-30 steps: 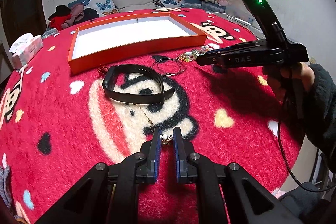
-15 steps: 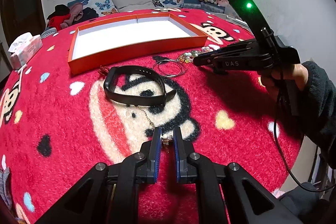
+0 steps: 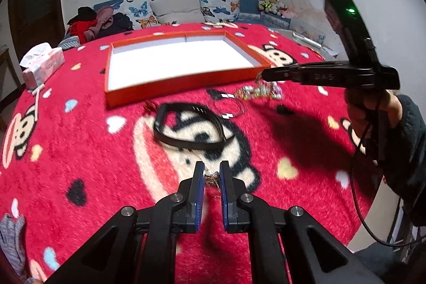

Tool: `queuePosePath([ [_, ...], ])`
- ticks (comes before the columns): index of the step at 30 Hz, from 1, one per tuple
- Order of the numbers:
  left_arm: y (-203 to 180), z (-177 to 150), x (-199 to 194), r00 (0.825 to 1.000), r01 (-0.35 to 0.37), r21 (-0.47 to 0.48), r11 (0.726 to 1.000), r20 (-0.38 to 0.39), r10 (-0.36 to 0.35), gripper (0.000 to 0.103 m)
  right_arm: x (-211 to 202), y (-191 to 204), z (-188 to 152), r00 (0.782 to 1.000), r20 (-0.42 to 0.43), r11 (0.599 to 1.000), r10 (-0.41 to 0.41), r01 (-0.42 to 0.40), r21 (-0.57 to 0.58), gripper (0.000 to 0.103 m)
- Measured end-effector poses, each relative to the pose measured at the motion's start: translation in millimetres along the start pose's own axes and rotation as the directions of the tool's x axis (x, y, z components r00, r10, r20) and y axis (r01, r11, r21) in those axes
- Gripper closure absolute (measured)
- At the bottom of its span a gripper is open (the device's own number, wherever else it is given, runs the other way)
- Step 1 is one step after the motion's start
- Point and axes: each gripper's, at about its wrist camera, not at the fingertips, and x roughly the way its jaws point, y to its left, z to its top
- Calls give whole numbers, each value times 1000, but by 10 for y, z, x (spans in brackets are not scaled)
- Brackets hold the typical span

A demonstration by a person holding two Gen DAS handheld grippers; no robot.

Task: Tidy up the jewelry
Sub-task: 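Lift the gold necklace with the left gripper while the right gripper carries the green bracelet over the orange box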

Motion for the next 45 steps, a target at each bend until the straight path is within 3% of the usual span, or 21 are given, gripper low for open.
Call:
queuePosePath([
  [7, 149, 290, -229, 998, -26, 3, 1000, 65, 26, 92, -245, 7, 262, 996, 79, 999, 43, -45, 14, 95],
  [14, 209, 515, -288, 996, -47, 23, 999, 78, 45, 92, -341, -3, 433, 991, 128, 999, 34, -34, -5, 95],
  [17, 237, 680, -402, 992, -54, 23, 998, 118, 51, 92, -374, -60, 536, 988, 150, 1000, 27, -28, 1, 95],
  [30, 592, 1950, -919, 955, -159, 56, 986, 263, 139, 92, -394, -241, 969, 976, 217, 1000, -5, 1, 20, 95],
  [37, 842, 2345, -543, 963, -175, 57, 983, 218, 159, 92, -102, -389, 1006, 985, 167, 999, -36, 32, 31, 95],
  [45, 975, 2162, 351, 987, -148, 46, 988, 67, 145, 92, 355, -595, 844, 997, 59, 996, -51, 46, 77, 95],
])
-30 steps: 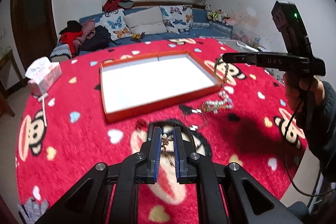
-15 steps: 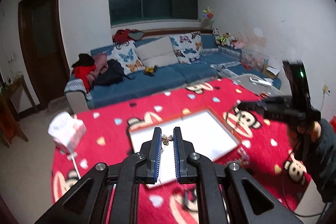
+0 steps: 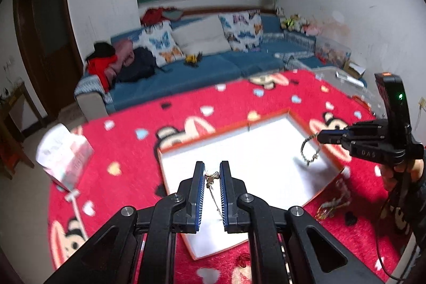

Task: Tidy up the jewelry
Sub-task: 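Lift the gold necklace with the left gripper while the right gripper carries the green bracelet over the orange box, then open the left gripper over the box while the right gripper releases the green bracelet inside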

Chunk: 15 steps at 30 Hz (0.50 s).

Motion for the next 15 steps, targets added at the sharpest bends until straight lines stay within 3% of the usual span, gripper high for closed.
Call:
queuePosePath([
  [8, 38, -466, 682, 991, 36, -47, 998, -127, -42, 92, 308, 13, -139, 997, -81, 1000, -18, 17, -16, 95],
  [15, 60, -701, 935, 980, 42, -55, 998, -192, -52, 90, 426, 70, -238, 992, -125, 1000, -12, 9, -21, 95],
])
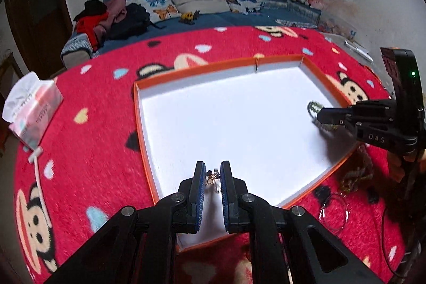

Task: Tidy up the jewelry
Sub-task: 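Open the left gripper over the box while the right gripper releases the green bracelet inside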

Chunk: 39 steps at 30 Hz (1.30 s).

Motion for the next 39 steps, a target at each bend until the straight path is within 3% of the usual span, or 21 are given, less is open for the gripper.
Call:
queuePosePath([
  [6, -1, -73, 44, 1000, -2, -2, 1000, -24, 2, 89, -19, 8, -46, 1000, -18, 1000, -17, 16, -9, 95],
  [8, -18, -70, 20, 1000, 6, -1, 1000, -24, -6, 89, -31, 18, -38, 1000, -17, 1000, -25, 25, -13, 92],
  [9, -28, -75, 16, 1000, 10, 0, 1000, -25, -10, 87, -43, 21, -34, 1000, -17, 1000, -25, 25, -14, 86],
  [11, -49, -66, -14, 1000, 3, 1, 1000, -23, -3, 71, -55, 30, -24, 999, -13, 999, -31, 31, -18, 69],
  [12, -66, -69, -42, 1000, -4, 3, 1000, -16, 4, 55, -86, 38, -30, 999, -5, 999, -37, 37, -23, 58],
  [13, -76, -78, -87, 1000, -7, 6, 1000, -5, 7, 46, -109, 45, -28, 999, 3, 999, -39, 39, -27, 55],
  [20, -271, -162, -477, 998, 8, 60, 998, 56, -12, 46, -351, 117, -29, 998, 41, 998, -44, 46, -40, 51],
  [26, -478, -410, -695, 999, 20, 58, 998, 29, -22, 46, -604, 188, -171, 998, 66, 998, -21, 25, -54, 42],
  [34, -587, -598, -736, 997, -4, -160, 987, -81, -9, 45, -764, 194, -368, 997, 66, 996, -42, 46, -74, 42],
  [39, -549, -560, -695, 988, -55, -380, 923, -154, -5, 45, -787, 150, -484, 997, 69, 998, -25, 29, -60, 42],
])
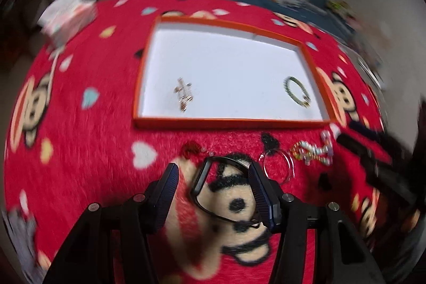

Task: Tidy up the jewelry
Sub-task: 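Withdraw the right gripper from the box while the left gripper moves to the black strap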

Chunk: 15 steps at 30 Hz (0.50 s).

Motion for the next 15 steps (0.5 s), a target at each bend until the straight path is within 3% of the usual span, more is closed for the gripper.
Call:
queuePosePath([
  [4, 5, 30, 98, 999, -15, -157, 987, -52, 7, 44, -26, -24, -88, 1000, 8, 1000, 17, -17, -2, 42],
  [8, -45, 18, 213, 996, -59, -243, 968, -85, 39, 45, -64, -86, -178, 999, 17, 999, 35, -35, -4, 42],
  [15, -36, 24, 243, 994, -112, -374, 921, -44, 103, 44, -48, -291, -333, 999, 5, 998, 52, -52, 25, 42],
])
